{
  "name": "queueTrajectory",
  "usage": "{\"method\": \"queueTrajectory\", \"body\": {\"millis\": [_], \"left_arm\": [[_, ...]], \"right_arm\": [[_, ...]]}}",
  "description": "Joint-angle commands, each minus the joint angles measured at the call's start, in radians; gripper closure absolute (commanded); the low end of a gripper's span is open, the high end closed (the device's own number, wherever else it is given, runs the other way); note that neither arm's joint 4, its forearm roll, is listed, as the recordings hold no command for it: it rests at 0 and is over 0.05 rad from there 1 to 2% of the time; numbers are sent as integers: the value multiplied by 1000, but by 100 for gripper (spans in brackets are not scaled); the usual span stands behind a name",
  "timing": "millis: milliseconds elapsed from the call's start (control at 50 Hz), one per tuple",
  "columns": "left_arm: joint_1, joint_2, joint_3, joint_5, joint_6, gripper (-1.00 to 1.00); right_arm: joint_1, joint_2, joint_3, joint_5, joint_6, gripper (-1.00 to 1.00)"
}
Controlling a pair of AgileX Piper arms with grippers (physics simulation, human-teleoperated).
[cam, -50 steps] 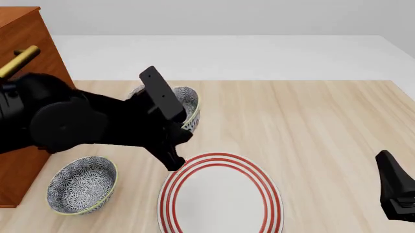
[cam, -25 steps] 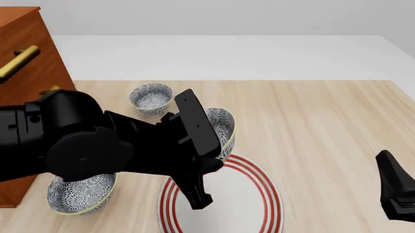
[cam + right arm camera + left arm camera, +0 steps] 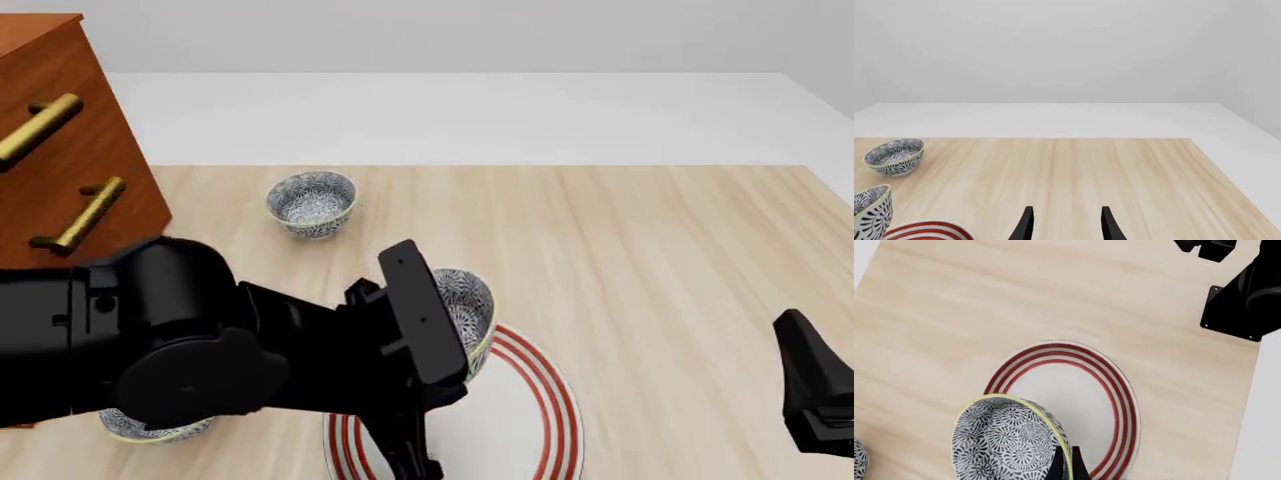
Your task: Pick up the bowl and put it in the middle on the plate.
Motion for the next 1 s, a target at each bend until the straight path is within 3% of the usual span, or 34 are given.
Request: {"method": "queueTrajectory", "body": {"millis": [20, 280, 1000], "left_arm": [[-16, 29, 21, -31, -22, 100], [-52, 92, 26, -67, -75, 100], [-83, 204, 66, -141, -107, 100]], "right_arm": [[0, 0, 0, 0, 0, -100], [0, 0, 0, 0, 0, -100], [0, 0, 0, 0, 0, -100]]}}
